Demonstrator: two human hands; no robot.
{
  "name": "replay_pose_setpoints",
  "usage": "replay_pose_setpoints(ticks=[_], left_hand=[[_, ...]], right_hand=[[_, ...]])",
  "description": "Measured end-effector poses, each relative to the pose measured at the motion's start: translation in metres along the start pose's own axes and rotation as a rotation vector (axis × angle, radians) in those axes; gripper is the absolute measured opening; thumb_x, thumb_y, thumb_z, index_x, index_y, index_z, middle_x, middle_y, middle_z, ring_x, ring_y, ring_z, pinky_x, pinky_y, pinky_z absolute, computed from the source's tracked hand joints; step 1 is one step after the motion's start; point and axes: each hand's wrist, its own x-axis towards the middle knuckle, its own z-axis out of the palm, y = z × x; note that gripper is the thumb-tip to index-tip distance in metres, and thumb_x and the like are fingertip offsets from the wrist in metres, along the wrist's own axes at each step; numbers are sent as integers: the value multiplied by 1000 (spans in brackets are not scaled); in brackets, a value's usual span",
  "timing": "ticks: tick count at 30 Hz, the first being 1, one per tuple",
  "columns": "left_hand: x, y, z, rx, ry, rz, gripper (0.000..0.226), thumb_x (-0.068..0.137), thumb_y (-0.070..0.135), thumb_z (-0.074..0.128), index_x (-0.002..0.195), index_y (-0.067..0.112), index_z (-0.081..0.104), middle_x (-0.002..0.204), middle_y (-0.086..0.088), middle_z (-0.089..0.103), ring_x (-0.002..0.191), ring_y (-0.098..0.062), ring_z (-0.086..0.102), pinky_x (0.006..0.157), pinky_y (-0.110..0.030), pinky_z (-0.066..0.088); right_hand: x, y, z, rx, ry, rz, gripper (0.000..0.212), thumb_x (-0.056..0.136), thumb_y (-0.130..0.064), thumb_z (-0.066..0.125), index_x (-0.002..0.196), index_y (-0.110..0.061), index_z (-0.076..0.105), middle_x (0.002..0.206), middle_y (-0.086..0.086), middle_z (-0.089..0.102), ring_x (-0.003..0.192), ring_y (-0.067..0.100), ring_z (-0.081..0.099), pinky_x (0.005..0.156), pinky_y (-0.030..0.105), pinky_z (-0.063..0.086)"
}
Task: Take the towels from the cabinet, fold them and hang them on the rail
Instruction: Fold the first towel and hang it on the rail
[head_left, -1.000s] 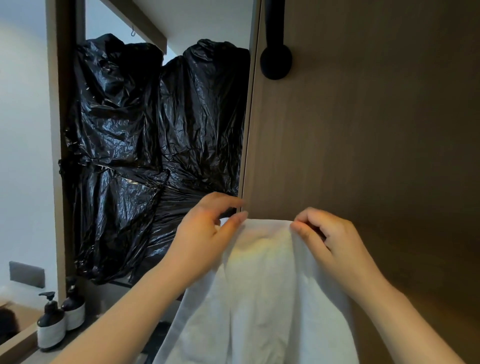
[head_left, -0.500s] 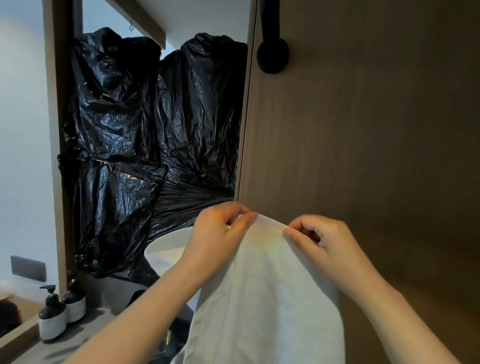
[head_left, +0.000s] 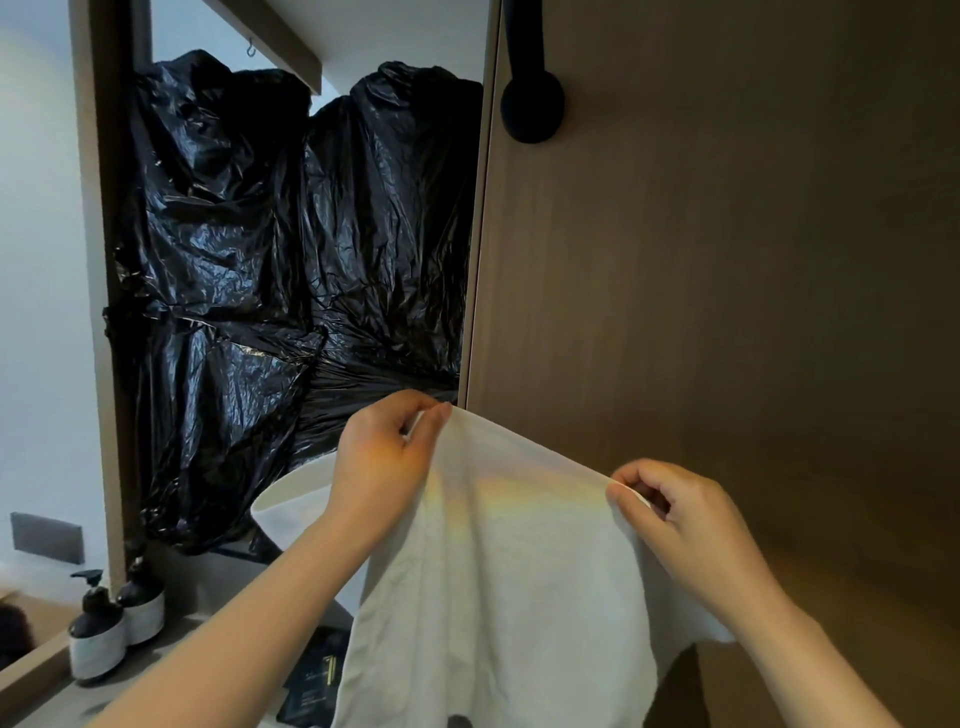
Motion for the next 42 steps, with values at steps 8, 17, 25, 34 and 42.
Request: replay_pose_setpoints(ticks=[8,17,25,34,42], left_hand=[[-4,5,1,204,-66,62,17,90,23,66,102,13,72,100,-3,67,91,-23,62,70,-25,38],[-21,51,22,-4,-385,287,38,95,33,59,132,25,58,123,12,63,88,10,51,80,-1,35],[-20,37,26,-123,-349,102,12,89,21,67,78,22,73,70,12,64,67,2,55,60,-10,38],[-5,22,20,-10,-198,61,15,90,24,66,79,15,71,73,-6,64,70,-9,53,61,-17,38],[-4,11,26,1,-143,-18,17,89,26,64,79,14,71,72,-2,64,76,-4,55,59,-11,36]], right_hand=[[8,-16,-9,45,68,-93,11,95,-34,54,89,-37,62,82,-21,62,87,-2,60,66,17,52],[23,-51,-16,140,23,-308,14,96,-31,55,88,-27,65,84,-14,64,84,9,62,69,34,51],[12,-35,-24,130,1,-176,8,89,-25,65,85,-28,70,83,-16,64,83,6,61,68,26,51],[-10,-5,-24,20,-78,31,10,93,-32,60,93,-39,67,91,-25,63,94,-11,55,66,10,47],[-19,-10,-28,157,-29,63,8,95,-34,56,96,-41,60,91,-28,60,94,-6,58,64,9,49]])
